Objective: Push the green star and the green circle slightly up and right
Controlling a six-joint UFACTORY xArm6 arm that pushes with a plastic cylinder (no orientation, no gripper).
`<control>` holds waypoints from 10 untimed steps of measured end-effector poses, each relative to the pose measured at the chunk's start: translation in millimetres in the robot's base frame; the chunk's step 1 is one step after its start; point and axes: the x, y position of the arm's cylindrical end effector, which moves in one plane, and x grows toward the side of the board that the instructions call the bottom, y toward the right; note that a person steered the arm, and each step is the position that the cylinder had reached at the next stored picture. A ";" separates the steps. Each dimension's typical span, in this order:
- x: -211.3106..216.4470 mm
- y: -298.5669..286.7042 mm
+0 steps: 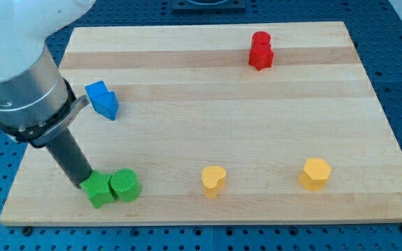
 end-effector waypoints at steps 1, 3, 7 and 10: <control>21.9 -0.2; 9.1 -11.1; 49.5 -12.3; 25.6 50.3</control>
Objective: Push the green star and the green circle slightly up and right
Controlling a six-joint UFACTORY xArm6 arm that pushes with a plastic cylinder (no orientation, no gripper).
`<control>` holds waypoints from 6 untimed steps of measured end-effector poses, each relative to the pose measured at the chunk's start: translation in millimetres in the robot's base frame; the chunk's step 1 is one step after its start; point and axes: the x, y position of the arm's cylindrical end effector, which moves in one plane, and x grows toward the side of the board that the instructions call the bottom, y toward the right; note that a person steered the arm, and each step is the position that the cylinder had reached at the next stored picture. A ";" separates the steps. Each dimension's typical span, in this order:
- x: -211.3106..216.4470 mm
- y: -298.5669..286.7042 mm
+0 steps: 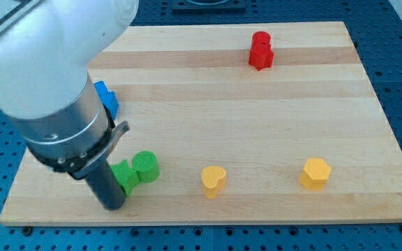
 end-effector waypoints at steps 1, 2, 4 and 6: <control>-11.2 -2.0; -21.1 -7.3; -28.6 -31.1; -72.7 -42.8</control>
